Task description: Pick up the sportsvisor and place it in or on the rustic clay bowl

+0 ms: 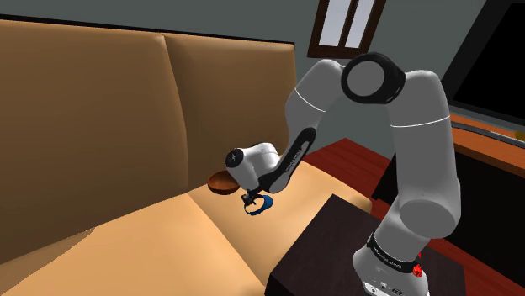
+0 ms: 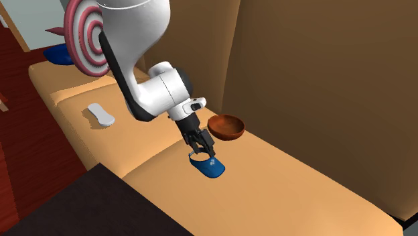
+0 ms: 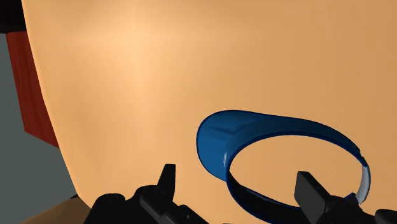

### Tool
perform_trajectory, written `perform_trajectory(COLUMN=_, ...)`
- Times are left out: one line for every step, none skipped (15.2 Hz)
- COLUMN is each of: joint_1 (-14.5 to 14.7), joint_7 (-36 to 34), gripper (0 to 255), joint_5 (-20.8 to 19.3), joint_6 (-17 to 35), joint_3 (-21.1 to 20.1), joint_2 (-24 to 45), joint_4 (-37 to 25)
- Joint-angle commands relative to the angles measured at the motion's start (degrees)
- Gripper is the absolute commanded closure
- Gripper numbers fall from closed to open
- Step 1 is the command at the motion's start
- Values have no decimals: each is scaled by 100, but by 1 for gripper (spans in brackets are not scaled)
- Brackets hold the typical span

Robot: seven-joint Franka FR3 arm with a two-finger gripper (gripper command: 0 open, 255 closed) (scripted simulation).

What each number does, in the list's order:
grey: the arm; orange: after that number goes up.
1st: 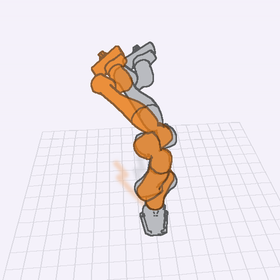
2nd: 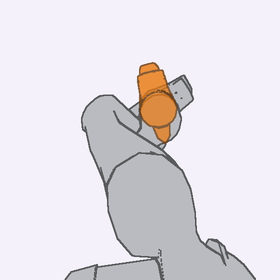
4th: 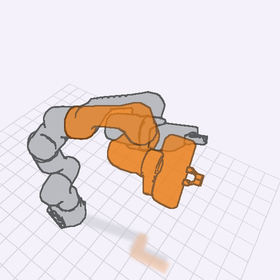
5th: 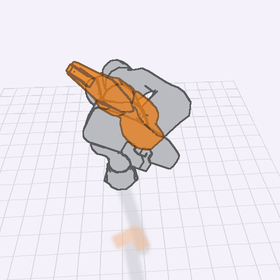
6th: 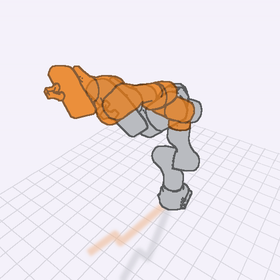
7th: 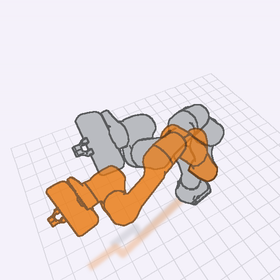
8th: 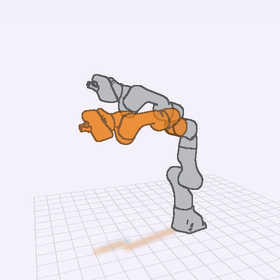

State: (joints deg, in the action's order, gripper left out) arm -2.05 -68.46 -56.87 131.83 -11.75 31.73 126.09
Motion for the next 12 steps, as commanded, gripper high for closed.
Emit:
perform_trajectory(joint_1=-13, joint_7=-58, gripper=0, joint_5=-125, joint_6=82, joint_3=80, joint_2=131, joint_4=-49)
perform_trajectory(joint_1=-20, joint_7=-88, gripper=0, joint_5=-181, joint_6=124, joint_3=115, joint_2=189, joint_4=-64)
perform_trajectory(joint_1=-27, joint_7=-119, gripper=0, joint_5=-237, joint_6=167, joint_3=150, joint_2=247, joint_4=-80)
perform_trajectory(joint_1=-33, joint_7=-149, gripper=0, joint_5=-293, joint_6=209, joint_3=186, joint_2=306, joint_4=-97)
perform_trajectory(joint_1=-37, joint_7=-166, gripper=0, joint_5=-325, joint_6=233, joint_3=206, joint_2=340, joint_4=-108)
perform_trajectory(joint_1=-37, joint_7=-166, gripper=0, joint_5=-325, joint_6=233, joint_3=206, joint_2=340, joint_4=-107)
perform_trajectory(joint_1=-37, joint_7=-166, gripper=0, joint_5=-325, joint_6=233, joint_3=206, joint_2=340, joint_4=-108)
perform_trajectory(joint_1=-37, joint_7=-166, gripper=0, joint_5=-325, joint_6=233, joint_3=206, joint_2=340, joint_4=-108)
perform_trajectory(joint_1=-37, joint_7=-166, gripper=0, joint_5=-325, joint_6=233, joint_3=206, joint_2=340, joint_4=-108)
perform_trajectory(joint_1=-37, joint_7=-166, gripper=0, joint_5=-325, joint_6=233, joint_3=206, joint_2=340, joint_4=-108)
perform_trajectory(joint_1=-37, joint_7=-166, gripper=0, joint_5=-325, joint_6=233, joint_3=206, joint_2=340, joint_4=-108)
perform_trajectory(joint_1=-37, joint_7=-166, gripper=0, joint_5=-324, joint_6=232, joint_3=206, joint_2=340, joint_4=-108)
